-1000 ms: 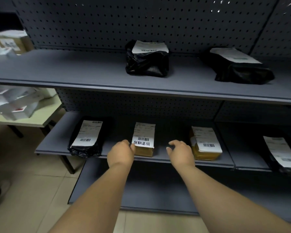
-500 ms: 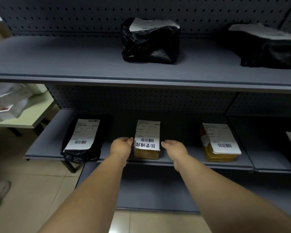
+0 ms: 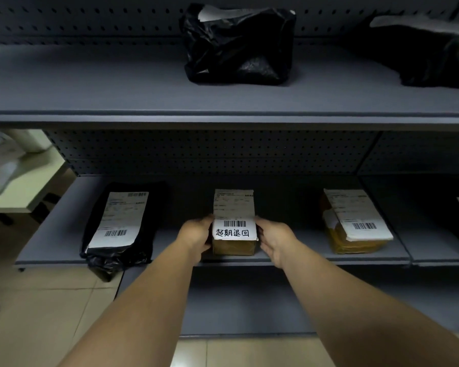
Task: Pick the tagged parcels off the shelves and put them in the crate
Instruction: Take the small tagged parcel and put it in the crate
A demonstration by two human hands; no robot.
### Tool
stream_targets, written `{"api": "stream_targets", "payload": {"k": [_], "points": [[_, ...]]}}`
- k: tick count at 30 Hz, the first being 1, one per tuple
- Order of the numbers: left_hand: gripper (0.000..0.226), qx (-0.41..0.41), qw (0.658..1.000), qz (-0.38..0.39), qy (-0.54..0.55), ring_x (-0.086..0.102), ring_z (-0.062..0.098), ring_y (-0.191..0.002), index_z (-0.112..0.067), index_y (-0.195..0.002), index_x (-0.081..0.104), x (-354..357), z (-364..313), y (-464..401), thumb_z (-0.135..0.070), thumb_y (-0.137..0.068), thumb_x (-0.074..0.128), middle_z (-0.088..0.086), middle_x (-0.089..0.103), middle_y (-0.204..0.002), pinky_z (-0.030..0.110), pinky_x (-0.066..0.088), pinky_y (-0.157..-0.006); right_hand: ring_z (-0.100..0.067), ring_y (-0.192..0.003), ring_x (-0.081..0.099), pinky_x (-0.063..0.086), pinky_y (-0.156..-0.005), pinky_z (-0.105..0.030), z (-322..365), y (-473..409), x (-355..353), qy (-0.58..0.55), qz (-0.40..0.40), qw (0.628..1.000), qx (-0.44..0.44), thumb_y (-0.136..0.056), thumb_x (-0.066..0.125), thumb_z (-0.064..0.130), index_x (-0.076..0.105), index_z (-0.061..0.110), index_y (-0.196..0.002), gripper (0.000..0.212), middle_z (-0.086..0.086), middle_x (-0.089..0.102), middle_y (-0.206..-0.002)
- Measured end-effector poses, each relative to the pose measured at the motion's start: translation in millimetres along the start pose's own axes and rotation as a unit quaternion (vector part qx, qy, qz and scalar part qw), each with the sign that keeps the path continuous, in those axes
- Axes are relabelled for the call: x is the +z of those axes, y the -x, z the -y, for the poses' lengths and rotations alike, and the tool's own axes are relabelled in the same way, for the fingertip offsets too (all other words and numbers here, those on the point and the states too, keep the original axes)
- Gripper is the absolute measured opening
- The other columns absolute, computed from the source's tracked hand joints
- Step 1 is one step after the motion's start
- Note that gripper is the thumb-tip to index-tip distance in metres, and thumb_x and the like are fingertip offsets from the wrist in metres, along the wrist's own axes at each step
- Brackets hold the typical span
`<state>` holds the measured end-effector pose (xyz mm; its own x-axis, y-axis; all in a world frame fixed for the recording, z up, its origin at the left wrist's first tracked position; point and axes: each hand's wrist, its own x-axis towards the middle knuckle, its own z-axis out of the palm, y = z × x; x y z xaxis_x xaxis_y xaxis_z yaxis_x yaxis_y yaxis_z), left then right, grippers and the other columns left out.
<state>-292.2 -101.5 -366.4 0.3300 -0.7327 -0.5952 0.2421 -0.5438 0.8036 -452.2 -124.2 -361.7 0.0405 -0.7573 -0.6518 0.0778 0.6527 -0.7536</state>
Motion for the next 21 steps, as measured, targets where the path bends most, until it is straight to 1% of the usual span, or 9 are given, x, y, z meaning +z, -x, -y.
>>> {"api": "stream_targets", "payload": {"k": [4,6,8,10,12,14,16,19,21], "points": [[0.014,0.001,1.000,0.014,-0.011,0.059,0.024,-0.097,-0.019,-0.089,0.060,0.1,0.4,1.2,-0.032,-0.092,0.055,0.003,0.067,-0.092,0.040,0.048,-0.087,-0.024,-0.097,0.066,0.050,-0.097,-0.038,-1.1,-1.5,0.8,-0.006,-0.002,1.000,-0.006,-0.089,0.063,0.028,0.066,0.005,-0.106,0.028,-0.011,0.072,-0.100],[0.018,0.005,1.000,0.026,-0.009,0.060,0.023,-0.097,-0.016,-0.098,0.061,-0.8,0.3,3.9,-0.032,-0.093,0.055,0.003,0.068,-0.094,0.038,0.047,-0.084,-0.024,-0.097,0.067,0.049,-0.097,-0.038,-0.6,0.3,-0.2,-0.001,-0.004,1.000,-0.011,-0.089,0.062,0.028,0.067,0.005,-0.105,0.028,-0.011,0.072,-0.099],[0.024,0.010,0.999,0.039,-0.003,0.060,0.023,-0.099,-0.014,-0.109,0.060,-3.0,-0.3,7.6,-0.031,-0.093,0.055,0.005,0.068,-0.100,0.039,0.048,-0.086,-0.023,-0.096,0.067,0.050,-0.096,-0.036,0.6,5.0,-1.6,0.005,-0.003,1.000,-0.015,-0.089,0.062,0.027,0.068,0.006,-0.103,0.026,-0.010,0.073,-0.096],[0.027,0.017,0.999,0.049,-0.003,0.059,0.023,-0.103,-0.013,-0.113,0.059,-5.6,-1.0,12.2,-0.031,-0.093,0.055,0.006,0.068,-0.106,0.041,0.047,-0.093,-0.021,-0.094,0.066,0.050,-0.093,-0.033,2.4,11.3,-2.7,0.010,0.001,1.000,-0.022,-0.089,0.062,0.026,0.068,0.007,-0.105,0.025,-0.008,0.073,-0.096],[0.024,0.026,0.998,0.054,-0.008,0.061,0.021,-0.100,-0.015,-0.109,0.061,-7.3,-1.6,18.9,-0.031,-0.092,0.056,0.003,0.069,-0.102,0.040,0.046,-0.092,-0.020,-0.095,0.065,0.049,-0.092,-0.032,3.2,18.0,-4.0,0.009,0.002,1.000,-0.029,-0.090,0.061,0.023,0.065,0.008,-0.111,0.026,-0.007,0.072,-0.099],[0.016,0.034,0.998,0.058,-0.010,0.062,0.017,-0.094,-0.017,-0.099,0.063,-8.3,-3.0,27.2,-0.031,-0.092,0.057,0.001,0.071,-0.095,0.039,0.046,-0.091,-0.020,-0.101,0.063,0.046,-0.100,-0.035,3.7,25.8,-5.8,0.004,0.003,0.999,-0.034,-0.091,0.060,0.021,0.060,0.010,-0.120,0.031,-0.007,0.071,-0.105],[0.016,0.039,0.998,0.058,-0.005,0.064,0.018,-0.092,-0.016,-0.099,0.063,-9.2,-4.8,36.0,-0.029,-0.091,0.059,0.002,0.072,-0.092,0.041,0.046,-0.094,-0.021,-0.108,0.060,0.041,-0.106,-0.038,4.4,34.5,-8.7,-0.002,0.004,0.999,-0.039,-0.090,0.061,0.019,0.056,0.010,-0.126,0.038,-0.007,0.069,-0.109],[0.025,0.048,0.997,0.066,0.002,0.066,0.021,-0.095,-0.011,-0.111,0.063,-9.8,-7.0,51.3,-0.026,-0.091,0.059,0.006,0.072,-0.096,0.043,0.048,-0.095,-0.017,-0.100,0.062,0.043,-0.103,-0.035,5.4,48.6,-14.0,-0.008,0.006,0.998,-0.056,-0.090,0.062,0.018,0.056,0.011,-0.125,0.037,0.000,0.070,-0.093],[0.026,0.059,0.995,0.075,0.010,0.068,0.021,-0.093,-0.011,-0.114,0.062,-9.9,-7.2,62.9,-0.024,-0.092,0.058,0.008,0.073,-0.097,0.040,0.053,-0.087,-0.015,-0.095,0.064,0.044,-0.101,-0.035,5.3,58.2,-17.9,-0.012,0.013,0.997,-0.073,-0.090,0.062,0.017,0.058,0.010,-0.123,0.035,0.002,0.071,-0.088]]}}
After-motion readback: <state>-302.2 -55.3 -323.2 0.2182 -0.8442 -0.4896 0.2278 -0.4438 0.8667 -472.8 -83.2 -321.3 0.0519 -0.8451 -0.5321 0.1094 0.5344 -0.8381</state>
